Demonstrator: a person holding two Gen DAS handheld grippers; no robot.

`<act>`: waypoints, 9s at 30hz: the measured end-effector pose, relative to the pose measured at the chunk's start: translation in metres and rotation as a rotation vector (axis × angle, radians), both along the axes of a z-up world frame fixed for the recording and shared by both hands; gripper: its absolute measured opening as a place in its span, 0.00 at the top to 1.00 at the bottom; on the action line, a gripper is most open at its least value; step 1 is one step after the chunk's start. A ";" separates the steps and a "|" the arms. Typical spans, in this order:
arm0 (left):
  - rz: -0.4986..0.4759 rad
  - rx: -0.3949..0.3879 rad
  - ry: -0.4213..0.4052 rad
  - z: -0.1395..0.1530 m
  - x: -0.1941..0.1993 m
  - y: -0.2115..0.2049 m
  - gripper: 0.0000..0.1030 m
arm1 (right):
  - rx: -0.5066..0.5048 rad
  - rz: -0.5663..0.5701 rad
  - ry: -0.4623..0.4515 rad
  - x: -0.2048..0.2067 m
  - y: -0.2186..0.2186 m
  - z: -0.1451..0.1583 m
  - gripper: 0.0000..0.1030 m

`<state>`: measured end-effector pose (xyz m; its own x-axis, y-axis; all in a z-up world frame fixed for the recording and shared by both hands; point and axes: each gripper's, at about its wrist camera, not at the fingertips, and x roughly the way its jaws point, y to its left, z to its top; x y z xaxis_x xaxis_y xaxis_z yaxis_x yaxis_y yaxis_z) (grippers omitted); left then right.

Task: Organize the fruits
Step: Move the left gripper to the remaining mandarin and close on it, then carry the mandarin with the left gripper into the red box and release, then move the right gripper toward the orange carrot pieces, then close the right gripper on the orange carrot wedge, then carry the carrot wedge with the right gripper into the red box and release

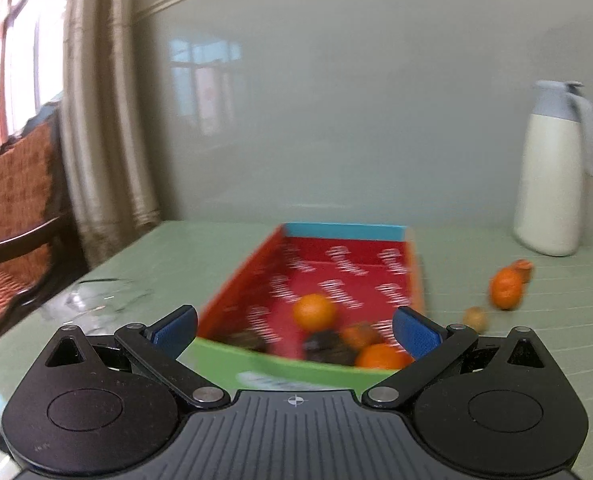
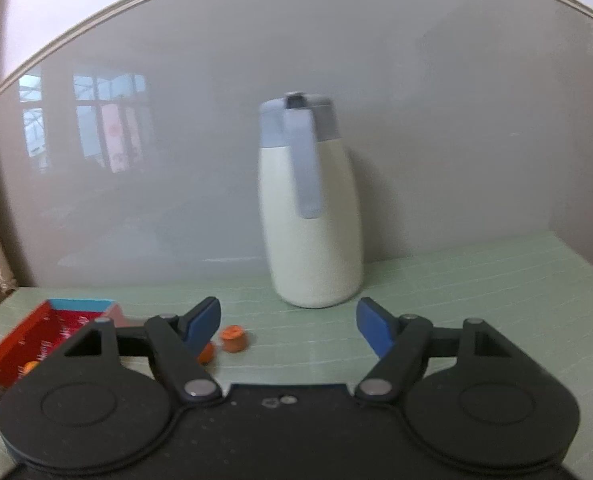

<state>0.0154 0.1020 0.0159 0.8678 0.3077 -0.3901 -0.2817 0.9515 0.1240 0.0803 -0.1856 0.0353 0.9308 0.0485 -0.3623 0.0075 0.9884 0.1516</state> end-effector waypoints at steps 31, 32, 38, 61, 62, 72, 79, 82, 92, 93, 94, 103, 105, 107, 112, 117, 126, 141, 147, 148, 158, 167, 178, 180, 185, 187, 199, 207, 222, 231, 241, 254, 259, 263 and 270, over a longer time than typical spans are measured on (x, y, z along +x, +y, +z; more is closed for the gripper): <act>-0.269 -0.036 0.082 -0.039 0.112 -0.142 0.19 | -0.075 -0.297 0.069 0.008 -0.144 -0.044 0.27; -0.271 -0.035 0.087 -0.040 0.116 -0.145 0.19 | -0.070 -0.296 0.075 0.006 -0.143 -0.046 0.27; -0.271 -0.033 0.108 -0.054 0.132 -0.152 0.22 | -0.053 -0.302 0.098 0.019 -0.150 -0.054 0.27; -0.270 -0.067 0.179 -0.059 0.153 -0.153 0.59 | -0.077 -0.313 0.111 0.024 -0.156 -0.058 0.27; -0.274 -0.066 0.175 -0.056 0.151 -0.154 0.59 | -0.076 -0.312 0.113 0.024 -0.156 -0.059 0.27; -0.305 -0.037 0.124 -0.027 0.123 -0.152 0.59 | -0.061 -0.295 0.105 0.021 -0.151 -0.050 0.27; -0.292 -0.024 0.094 -0.010 0.101 -0.137 0.59 | -0.051 -0.275 0.095 0.017 -0.140 -0.040 0.27; -0.283 -0.029 0.093 -0.006 0.093 -0.127 0.59 | -0.046 -0.265 0.085 0.015 -0.133 -0.035 0.27; -0.220 -0.023 0.077 0.009 0.066 -0.085 0.59 | -0.022 -0.203 0.063 0.013 -0.098 -0.023 0.27; -0.209 -0.020 0.076 0.009 0.064 -0.079 0.59 | -0.021 -0.195 0.061 0.013 -0.093 -0.022 0.27; -0.203 -0.020 0.077 0.009 0.061 -0.074 0.59 | -0.019 -0.187 0.058 0.013 -0.088 -0.021 0.27; -0.139 -0.037 0.077 0.008 0.054 -0.030 0.59 | -0.042 -0.127 0.055 0.023 -0.048 -0.018 0.27; -0.130 -0.043 0.079 0.006 0.054 -0.022 0.59 | -0.043 -0.124 0.060 0.027 -0.045 -0.019 0.27; -0.124 -0.044 0.080 0.004 0.054 -0.017 0.59 | -0.048 -0.120 0.064 0.031 -0.040 -0.018 0.27; -0.103 -0.043 0.085 0.001 0.053 -0.005 0.59 | -0.056 -0.100 0.068 0.035 -0.028 -0.018 0.27; -0.083 -0.046 0.095 -0.004 0.051 0.008 0.59 | -0.060 -0.080 0.071 0.041 -0.014 -0.019 0.27; -0.043 -0.060 0.107 -0.012 0.052 0.032 0.59 | -0.075 -0.054 0.081 0.041 0.009 -0.020 0.27; -0.020 -0.110 0.130 -0.026 0.062 0.045 0.59 | -0.110 -0.035 0.085 0.043 0.026 -0.025 0.27; 0.004 -0.098 0.129 -0.027 0.063 0.043 0.58 | -0.110 -0.034 0.087 0.042 0.025 -0.025 0.27; 0.007 -0.101 0.129 -0.027 0.063 0.043 0.46 | -0.109 -0.034 0.087 0.042 0.025 -0.025 0.27; 0.023 -0.081 0.075 -0.021 0.055 0.042 0.11 | -0.114 -0.031 0.093 0.044 0.024 -0.026 0.26; 0.029 -0.094 0.060 -0.020 0.052 0.050 0.11 | -0.140 0.005 0.114 0.051 0.040 -0.037 0.26; 0.061 -0.094 0.046 -0.014 0.043 0.071 0.11 | -0.157 0.063 0.131 0.063 0.075 -0.049 0.26; 0.073 -0.098 0.046 -0.015 0.040 0.078 0.11 | -0.163 0.074 0.135 0.066 0.080 -0.052 0.26; 0.112 -0.085 0.050 -0.017 0.033 0.099 0.11 | -0.180 0.104 0.141 0.073 0.092 -0.058 0.26; 0.132 -0.082 0.050 -0.018 0.030 0.108 0.11 | -0.179 0.110 0.145 0.077 0.096 -0.059 0.26; 0.157 -0.080 0.034 -0.023 0.017 0.144 0.06 | -0.215 0.122 0.219 0.108 0.134 -0.082 0.30; 0.269 -0.101 -0.004 -0.021 0.002 0.182 0.06 | -0.197 0.088 0.275 0.128 0.140 -0.091 0.33; 0.360 -0.145 0.022 -0.030 -0.007 0.224 0.05 | -0.178 0.087 0.284 0.131 0.148 -0.089 0.77; 0.310 -0.142 0.031 -0.027 -0.006 0.213 0.05 | -0.168 0.114 0.257 0.119 0.151 -0.071 0.77; 0.293 -0.136 0.028 -0.020 -0.009 0.204 0.05 | -0.146 0.173 0.201 0.095 0.163 -0.042 0.77; 0.257 -0.118 0.032 -0.013 -0.009 0.188 0.05 | -0.151 0.283 0.144 0.070 0.198 -0.021 0.77; 0.254 -0.115 0.036 -0.013 -0.008 0.186 0.05 | -0.141 0.346 0.114 0.060 0.219 -0.016 0.77; 0.250 -0.110 0.045 -0.014 -0.007 0.185 0.05 | -0.150 0.399 0.088 0.052 0.235 -0.014 0.77; 0.252 -0.108 0.044 -0.013 -0.008 0.185 0.05 | -0.168 0.444 0.097 0.052 0.256 -0.023 0.77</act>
<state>0.0079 0.2867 0.0027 0.7508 0.4661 -0.4679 -0.5077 0.8605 0.0425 0.1318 0.0708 0.0123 0.7948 0.3667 -0.4836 -0.4143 0.9101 0.0093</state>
